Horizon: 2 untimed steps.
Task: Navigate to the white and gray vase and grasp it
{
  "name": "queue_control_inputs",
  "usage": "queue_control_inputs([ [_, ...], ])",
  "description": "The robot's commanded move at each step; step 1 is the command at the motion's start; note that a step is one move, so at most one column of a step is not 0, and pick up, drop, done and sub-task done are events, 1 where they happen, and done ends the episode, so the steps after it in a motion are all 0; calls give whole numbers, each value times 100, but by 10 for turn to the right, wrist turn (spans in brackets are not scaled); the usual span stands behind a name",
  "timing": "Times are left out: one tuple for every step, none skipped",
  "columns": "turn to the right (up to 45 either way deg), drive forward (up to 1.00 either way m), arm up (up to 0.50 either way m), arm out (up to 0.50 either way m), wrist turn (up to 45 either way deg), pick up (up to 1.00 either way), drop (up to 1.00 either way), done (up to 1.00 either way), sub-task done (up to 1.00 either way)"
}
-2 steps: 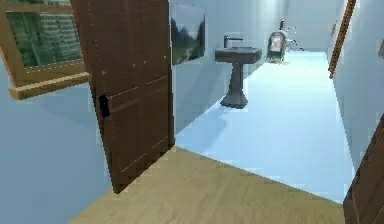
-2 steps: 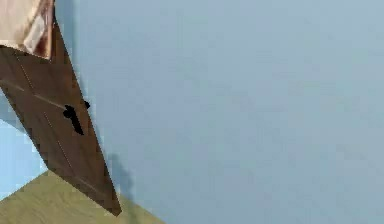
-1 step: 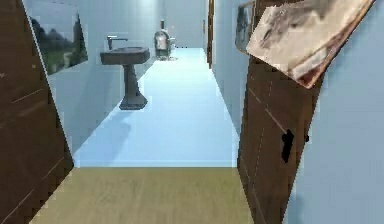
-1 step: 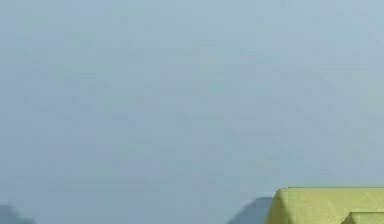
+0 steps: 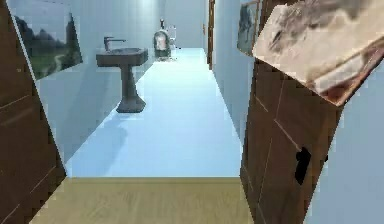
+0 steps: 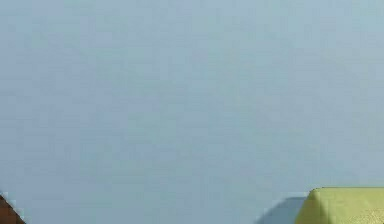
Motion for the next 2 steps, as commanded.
queue_control_inputs([
  [-450, 0, 0, 0, 0, 0, 0, 0, 0],
  [0, 60, 0, 0, 0, 0, 0, 0, 0],
])
